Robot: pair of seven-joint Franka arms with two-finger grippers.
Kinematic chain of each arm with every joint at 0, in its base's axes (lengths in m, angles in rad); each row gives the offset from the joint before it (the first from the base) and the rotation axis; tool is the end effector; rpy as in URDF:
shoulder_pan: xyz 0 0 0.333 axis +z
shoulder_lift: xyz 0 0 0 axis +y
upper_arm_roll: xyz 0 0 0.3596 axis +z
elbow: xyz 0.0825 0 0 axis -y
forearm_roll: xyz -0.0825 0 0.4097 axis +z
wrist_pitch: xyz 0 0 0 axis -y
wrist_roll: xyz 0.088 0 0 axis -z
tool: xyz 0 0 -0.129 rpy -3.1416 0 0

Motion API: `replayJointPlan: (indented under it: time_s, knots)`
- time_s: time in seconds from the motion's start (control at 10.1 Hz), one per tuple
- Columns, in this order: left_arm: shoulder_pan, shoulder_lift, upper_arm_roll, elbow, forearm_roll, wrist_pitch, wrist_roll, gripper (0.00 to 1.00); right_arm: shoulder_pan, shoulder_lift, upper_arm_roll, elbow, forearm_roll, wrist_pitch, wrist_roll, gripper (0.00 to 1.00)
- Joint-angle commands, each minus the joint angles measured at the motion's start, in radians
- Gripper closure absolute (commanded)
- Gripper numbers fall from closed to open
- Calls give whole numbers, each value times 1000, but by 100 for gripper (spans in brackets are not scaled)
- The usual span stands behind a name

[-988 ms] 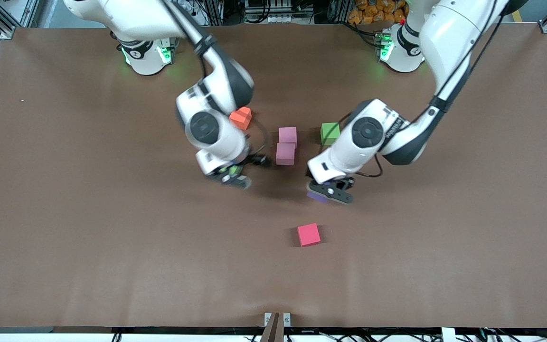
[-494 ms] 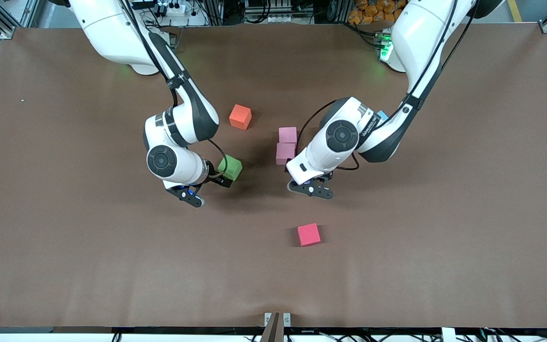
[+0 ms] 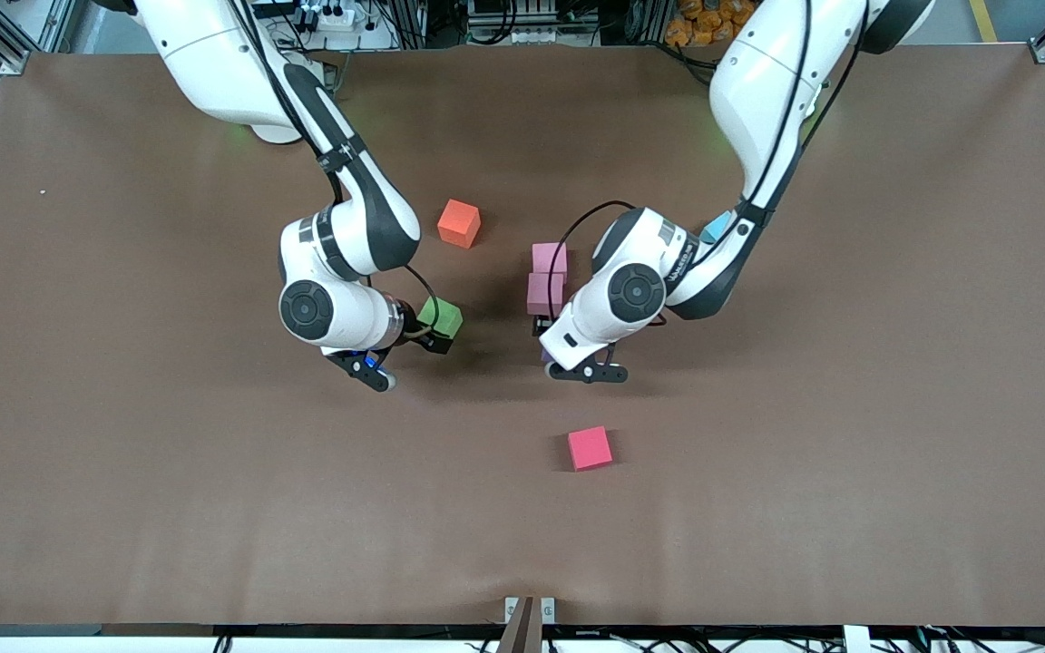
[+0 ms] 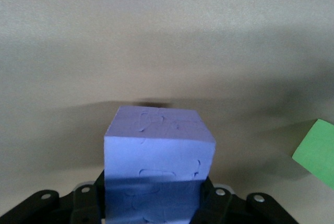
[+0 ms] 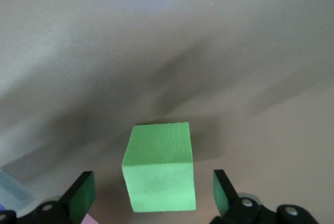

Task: Arrange blocks into number 1
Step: 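Reach the green cube with the right gripper while the left gripper carries purple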

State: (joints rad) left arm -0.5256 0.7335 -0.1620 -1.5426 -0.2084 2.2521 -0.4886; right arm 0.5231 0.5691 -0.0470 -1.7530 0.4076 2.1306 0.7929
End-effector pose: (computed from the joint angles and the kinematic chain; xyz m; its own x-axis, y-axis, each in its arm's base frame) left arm 0.5886 -0.4714 0.2184 0.9861 -0.0423 -0.1604 -0.0073 -0.9771 0.2127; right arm 0.5956 0.3379 0.2322 0.7979 -0.4967 -0.3416 -0.5383 -0.8421 -0.0330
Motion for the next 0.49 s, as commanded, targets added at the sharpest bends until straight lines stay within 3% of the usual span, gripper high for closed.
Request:
replayJointPlan:
  time_s: [0.0, 0.4]
  knots:
    - [-37, 17, 27, 36, -16, -20, -16, 100, 11, 23, 2, -7, 33, 26, -9, 0]
    - [-54, 38, 27, 39, -17, -19, -34, 100, 21, 41, 7, -57, 40, 69, -53, 0]
